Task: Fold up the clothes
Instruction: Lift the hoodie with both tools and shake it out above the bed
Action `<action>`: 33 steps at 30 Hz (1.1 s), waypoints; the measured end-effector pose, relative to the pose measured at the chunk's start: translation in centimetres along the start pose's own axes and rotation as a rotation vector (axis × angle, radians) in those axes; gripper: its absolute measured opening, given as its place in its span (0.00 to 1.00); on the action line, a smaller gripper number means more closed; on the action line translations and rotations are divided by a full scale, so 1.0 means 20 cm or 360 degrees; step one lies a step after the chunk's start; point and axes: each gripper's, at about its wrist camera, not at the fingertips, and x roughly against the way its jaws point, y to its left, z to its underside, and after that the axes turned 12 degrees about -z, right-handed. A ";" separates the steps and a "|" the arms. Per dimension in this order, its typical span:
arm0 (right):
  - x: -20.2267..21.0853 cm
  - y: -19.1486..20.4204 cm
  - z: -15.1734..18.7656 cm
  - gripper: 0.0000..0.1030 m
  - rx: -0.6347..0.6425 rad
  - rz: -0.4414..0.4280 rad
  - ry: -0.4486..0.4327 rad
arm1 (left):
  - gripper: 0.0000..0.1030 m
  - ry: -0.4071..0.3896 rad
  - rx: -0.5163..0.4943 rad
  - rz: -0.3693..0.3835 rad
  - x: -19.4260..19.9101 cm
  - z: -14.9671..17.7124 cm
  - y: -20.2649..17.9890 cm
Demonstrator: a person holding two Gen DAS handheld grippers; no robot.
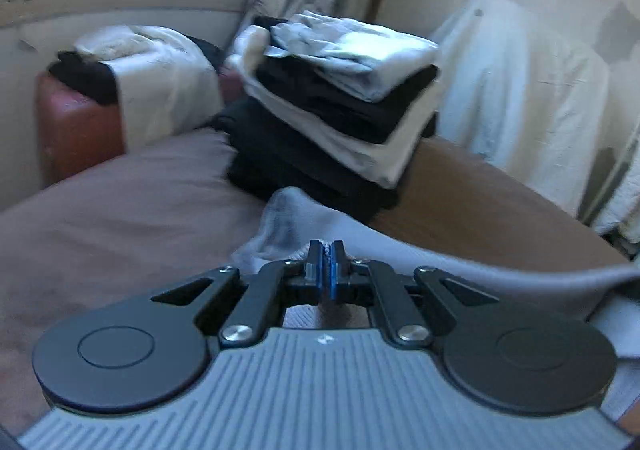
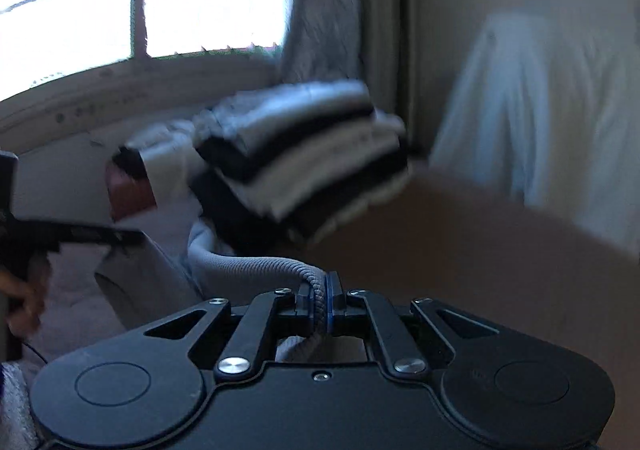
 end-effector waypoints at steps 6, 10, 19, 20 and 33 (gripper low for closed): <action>-0.05 -0.11 0.12 0.04 -0.0088 0.0173 0.0067 | 0.02 0.0031 -0.0116 -0.0157 -0.04 0.03 0.00; -0.03 -0.16 0.11 0.04 -0.0038 0.0290 0.0019 | 0.09 0.0188 -0.0135 -0.0156 -0.13 0.07 -0.01; 0.06 -0.36 0.18 0.03 0.0096 0.0863 0.0023 | 0.86 0.0327 -0.0395 -0.0485 -0.29 0.14 -0.06; 0.10 -0.41 0.20 0.03 0.0076 0.0929 0.0011 | 0.86 0.0356 -0.0339 -0.0406 -0.29 0.14 -0.05; 0.43 -0.83 0.61 0.50 -0.0466 0.0924 0.0092 | 0.90 0.0792 -0.0255 0.0423 -0.36 0.34 -0.29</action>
